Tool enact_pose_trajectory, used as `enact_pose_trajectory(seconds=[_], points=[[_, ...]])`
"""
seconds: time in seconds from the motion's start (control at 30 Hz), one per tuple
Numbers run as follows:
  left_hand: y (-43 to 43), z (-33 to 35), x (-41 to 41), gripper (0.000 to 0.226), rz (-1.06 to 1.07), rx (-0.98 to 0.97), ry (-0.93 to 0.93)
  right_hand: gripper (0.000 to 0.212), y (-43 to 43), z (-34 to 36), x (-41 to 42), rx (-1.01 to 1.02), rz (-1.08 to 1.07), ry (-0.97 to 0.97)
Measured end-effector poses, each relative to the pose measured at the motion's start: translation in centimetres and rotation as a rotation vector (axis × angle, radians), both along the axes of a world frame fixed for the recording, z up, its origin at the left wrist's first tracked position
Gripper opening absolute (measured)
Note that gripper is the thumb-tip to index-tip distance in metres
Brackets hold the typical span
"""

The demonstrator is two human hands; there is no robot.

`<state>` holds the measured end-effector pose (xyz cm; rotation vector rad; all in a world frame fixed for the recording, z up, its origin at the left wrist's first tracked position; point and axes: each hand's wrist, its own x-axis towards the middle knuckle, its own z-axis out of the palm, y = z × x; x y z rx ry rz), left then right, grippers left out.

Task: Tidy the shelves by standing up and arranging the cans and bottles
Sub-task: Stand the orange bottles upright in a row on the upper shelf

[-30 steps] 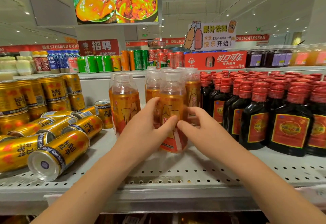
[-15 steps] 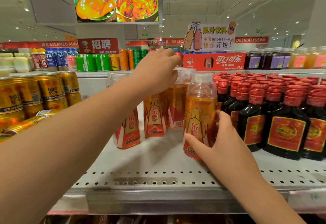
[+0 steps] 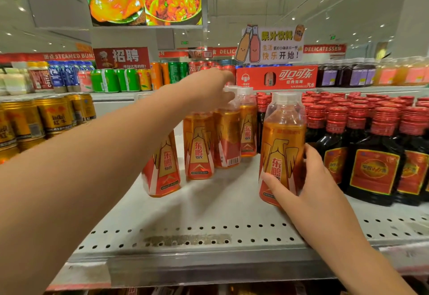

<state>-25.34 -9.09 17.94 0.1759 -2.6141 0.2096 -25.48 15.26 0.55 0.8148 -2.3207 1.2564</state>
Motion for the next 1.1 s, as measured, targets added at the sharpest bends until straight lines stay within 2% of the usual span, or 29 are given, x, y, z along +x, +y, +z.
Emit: enact_pose_trajectory(seconds=[0.1,0.33,0.63,0.8,0.9,1.0,1.03,1.1], points=[[0.2,-0.3,-0.6,0.052,0.088,-0.038,-0.017,0.079,-0.1,-0.4,0.0,-0.007,-0.003,0.005],[-0.4,-0.9,-1.9,0.062,0.316,-0.095,0.097,0.078,-0.2,-0.5,0.2,0.0,0.0,0.022],[-1.0,-0.4,-1.5,0.047,0.134,0.005,0.021,0.078,-0.2,-0.3,0.7,0.01,0.041,0.016],[0.0,-0.4,-1.0,0.051,0.199,-0.145,0.041,0.079,-0.3,0.0,0.7,-0.003,0.057,0.019],[1.5,-1.0,1.1,0.05,0.119,-0.273,0.19,0.085,-0.4,0.1,0.7,-0.018,0.058,0.005],[3.5,-4.4,4.7,0.033,-0.093,-0.138,0.407,0.077,-0.5,0.2,0.8,-0.036,0.056,-0.007],[4.3,-5.9,5.9,0.027,-0.148,-0.052,0.425,0.075,-0.5,0.2,0.7,-0.031,0.055,-0.007],[5.8,-8.9,7.6,0.02,-0.192,0.119,0.343,0.07,-0.6,0.4,0.7,0.004,0.053,0.006]])
